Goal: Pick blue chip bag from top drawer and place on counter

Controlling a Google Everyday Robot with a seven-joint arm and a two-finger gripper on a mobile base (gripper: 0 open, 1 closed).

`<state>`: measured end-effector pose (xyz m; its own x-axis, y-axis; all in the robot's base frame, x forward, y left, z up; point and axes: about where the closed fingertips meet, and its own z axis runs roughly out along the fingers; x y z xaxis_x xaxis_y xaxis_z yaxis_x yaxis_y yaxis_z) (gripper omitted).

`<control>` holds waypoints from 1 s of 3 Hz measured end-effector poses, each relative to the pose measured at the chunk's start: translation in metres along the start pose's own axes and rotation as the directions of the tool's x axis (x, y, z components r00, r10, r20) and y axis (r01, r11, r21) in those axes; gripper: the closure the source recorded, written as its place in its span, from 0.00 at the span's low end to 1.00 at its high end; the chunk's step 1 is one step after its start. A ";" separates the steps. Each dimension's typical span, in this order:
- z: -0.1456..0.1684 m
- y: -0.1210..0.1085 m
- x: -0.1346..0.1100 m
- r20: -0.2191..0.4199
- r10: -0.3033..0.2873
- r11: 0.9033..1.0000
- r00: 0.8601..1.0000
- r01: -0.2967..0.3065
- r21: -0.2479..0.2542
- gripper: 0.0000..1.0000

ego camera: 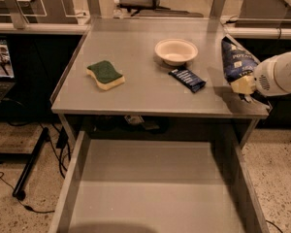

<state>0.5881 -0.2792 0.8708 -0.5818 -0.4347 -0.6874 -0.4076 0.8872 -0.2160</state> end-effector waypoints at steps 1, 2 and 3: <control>0.000 0.000 0.000 0.000 0.000 1.000 1.000 0.000 0.000 0.59; 0.000 0.000 0.000 0.000 0.000 1.000 1.000 0.000 0.000 0.28; 0.000 0.000 0.000 0.000 0.000 1.000 1.000 0.000 0.000 0.05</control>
Offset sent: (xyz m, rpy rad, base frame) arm 0.0000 0.0000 0.0000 0.0000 0.0000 0.0000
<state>0.5881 -0.2791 0.8708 -0.5817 -0.4348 -0.6874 -0.4077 0.8872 -0.2161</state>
